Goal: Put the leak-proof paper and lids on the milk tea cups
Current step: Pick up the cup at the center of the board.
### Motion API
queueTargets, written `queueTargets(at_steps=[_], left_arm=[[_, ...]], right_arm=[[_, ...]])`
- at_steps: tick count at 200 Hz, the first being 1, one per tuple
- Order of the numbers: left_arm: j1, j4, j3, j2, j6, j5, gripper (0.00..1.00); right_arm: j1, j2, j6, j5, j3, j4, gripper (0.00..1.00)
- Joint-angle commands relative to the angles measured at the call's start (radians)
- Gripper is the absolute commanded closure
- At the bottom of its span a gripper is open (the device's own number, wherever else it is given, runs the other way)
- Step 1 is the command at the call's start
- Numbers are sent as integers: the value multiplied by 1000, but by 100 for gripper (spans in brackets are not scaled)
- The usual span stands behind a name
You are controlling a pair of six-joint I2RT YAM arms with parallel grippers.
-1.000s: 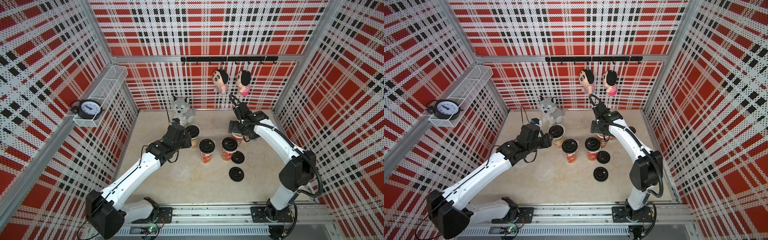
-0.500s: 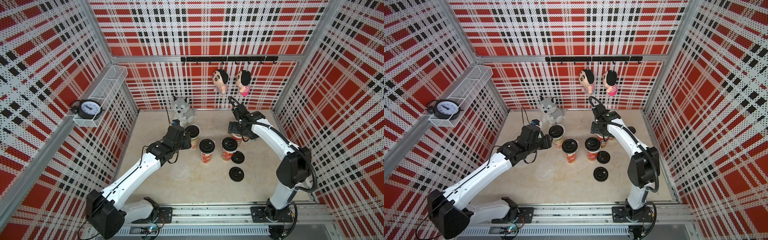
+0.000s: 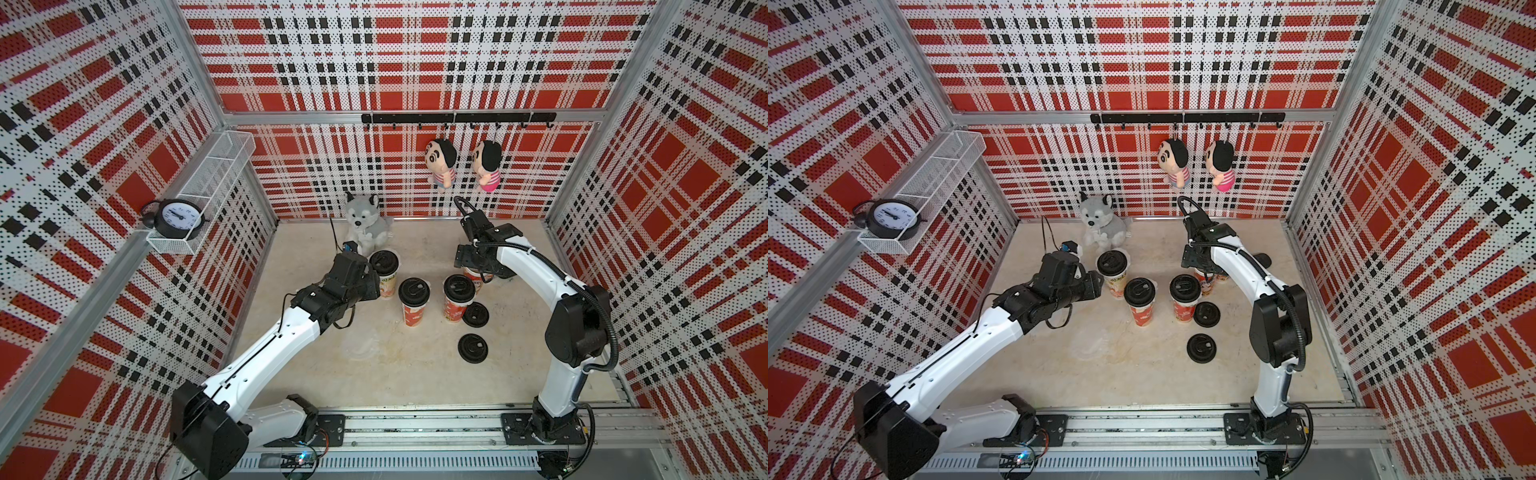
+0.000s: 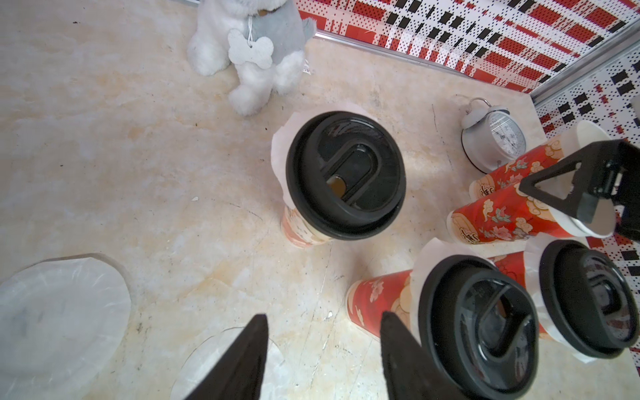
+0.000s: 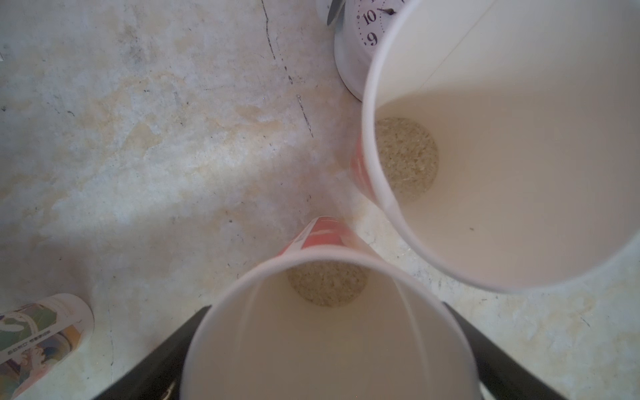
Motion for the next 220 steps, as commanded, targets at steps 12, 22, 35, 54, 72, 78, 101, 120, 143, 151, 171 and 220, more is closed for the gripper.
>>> queueTargets(at_steps=[12, 22, 35, 54, 72, 78, 101, 120, 143, 151, 171, 220], left_arm=[[14, 1, -17, -21, 20, 17, 44], [16, 0, -17, -20, 19, 18, 44], [18, -2, -18, -22, 21, 20, 44], [19, -4, -16, -27, 21, 22, 44], [21, -7, -17, -32, 22, 22, 44], [21, -7, -17, -32, 21, 22, 44], [23, -9, -20, -39, 22, 21, 44], [25, -10, -24, -47, 21, 21, 44], [29, -11, -31, -55, 21, 23, 44], [30, -11, -33, -58, 22, 25, 44], [33, -14, -35, -64, 21, 31, 44], [36, -41, -29, -69, 30, 40, 44]], right_arm=[[-10, 18, 18, 15, -12, 25, 8], [-10, 15, 18, 11, -15, 26, 10], [-9, 3, 19, 6, -24, 28, 12], [-8, -24, 20, 2, -41, 31, 15], [-9, -54, 18, 3, -52, 29, 16], [-9, -65, 16, 3, -54, 28, 16], [-9, -111, 14, 11, -54, 10, 17], [-8, -162, 14, 26, -63, -7, 17], [-12, -230, 16, 40, -95, -10, 18], [-14, -252, 18, 43, -109, -12, 19], [-20, -303, 21, 52, -141, -29, 19], [-27, -462, -7, 43, -242, -85, 21]])
